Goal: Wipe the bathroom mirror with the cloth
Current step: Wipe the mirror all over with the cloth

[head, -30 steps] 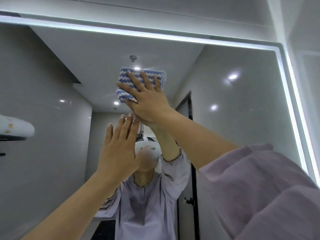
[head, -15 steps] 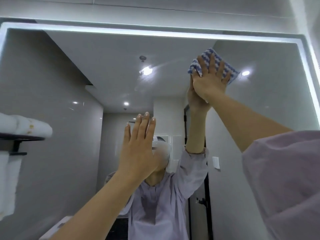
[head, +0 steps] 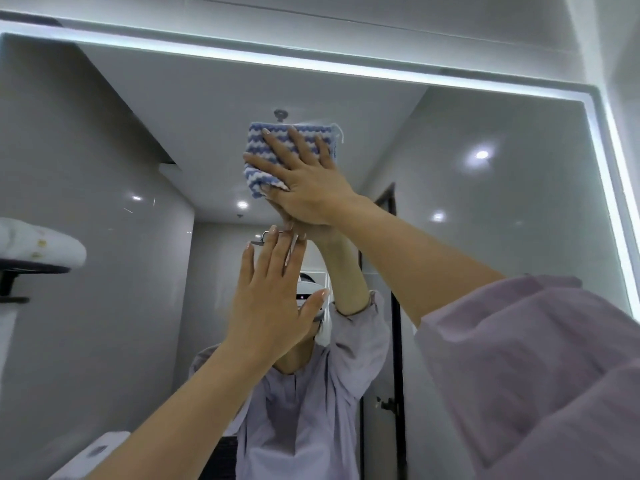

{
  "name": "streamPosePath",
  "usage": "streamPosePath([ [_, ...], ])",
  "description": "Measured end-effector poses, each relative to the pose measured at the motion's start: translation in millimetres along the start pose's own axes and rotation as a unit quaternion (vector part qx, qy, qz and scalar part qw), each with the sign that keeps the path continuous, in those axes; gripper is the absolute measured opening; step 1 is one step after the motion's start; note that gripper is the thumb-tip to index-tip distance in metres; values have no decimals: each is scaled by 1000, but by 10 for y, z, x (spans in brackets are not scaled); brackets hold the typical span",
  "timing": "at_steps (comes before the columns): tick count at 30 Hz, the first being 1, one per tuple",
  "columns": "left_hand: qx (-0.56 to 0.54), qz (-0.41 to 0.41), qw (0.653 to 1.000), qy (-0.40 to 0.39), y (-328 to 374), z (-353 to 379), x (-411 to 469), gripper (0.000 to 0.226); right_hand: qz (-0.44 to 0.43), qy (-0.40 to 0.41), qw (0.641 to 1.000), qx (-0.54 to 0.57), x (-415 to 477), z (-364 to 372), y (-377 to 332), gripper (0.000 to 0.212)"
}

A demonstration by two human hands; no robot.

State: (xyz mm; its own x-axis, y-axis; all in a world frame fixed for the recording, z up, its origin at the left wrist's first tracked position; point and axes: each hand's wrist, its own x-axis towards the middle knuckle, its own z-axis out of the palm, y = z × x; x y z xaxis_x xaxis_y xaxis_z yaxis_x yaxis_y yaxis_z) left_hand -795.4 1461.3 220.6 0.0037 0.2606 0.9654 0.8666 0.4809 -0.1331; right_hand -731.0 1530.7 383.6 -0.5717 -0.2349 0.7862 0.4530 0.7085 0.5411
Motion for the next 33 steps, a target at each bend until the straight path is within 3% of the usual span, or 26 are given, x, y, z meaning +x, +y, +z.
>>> streamPosePath([
  [5, 1, 6, 1000, 2, -9, -11, -10, 80, 23, -9, 1000, 19, -30, -24, 145, 53],
  [15, -4, 8, 1000, 5, -19, 4, -22, 78, 241, 36, 968, 56, -682, 95, 1247, 54],
  [19, -2, 8, 1000, 4, -13, 12, -15, 79, 339, 60, 935, 89, -1103, 157, 1572, 53],
  [23, 0, 10, 1000, 3, -8, 29, -18, 78, 398, 79, 908, 110, -1396, 206, 1589, 53],
  [29, 18, 6, 999, -39, -41, 26, 11, 81, 402, 57, 902, 147, -1583, 251, 1172, 53],
  [31, 16, -3, 998, -63, -18, 1, 28, 79, 417, 45, 881, 221, -1632, 166, 971, 54],
  [32, 19, -7, 997, -77, 3, -23, 36, 79, 429, 41, 858, 279, -1659, 98, 856, 54],
  [33, 27, -10, 995, -91, 23, -58, 38, 79, 444, 49, 813, 374, -1700, 4, 728, 54],
])
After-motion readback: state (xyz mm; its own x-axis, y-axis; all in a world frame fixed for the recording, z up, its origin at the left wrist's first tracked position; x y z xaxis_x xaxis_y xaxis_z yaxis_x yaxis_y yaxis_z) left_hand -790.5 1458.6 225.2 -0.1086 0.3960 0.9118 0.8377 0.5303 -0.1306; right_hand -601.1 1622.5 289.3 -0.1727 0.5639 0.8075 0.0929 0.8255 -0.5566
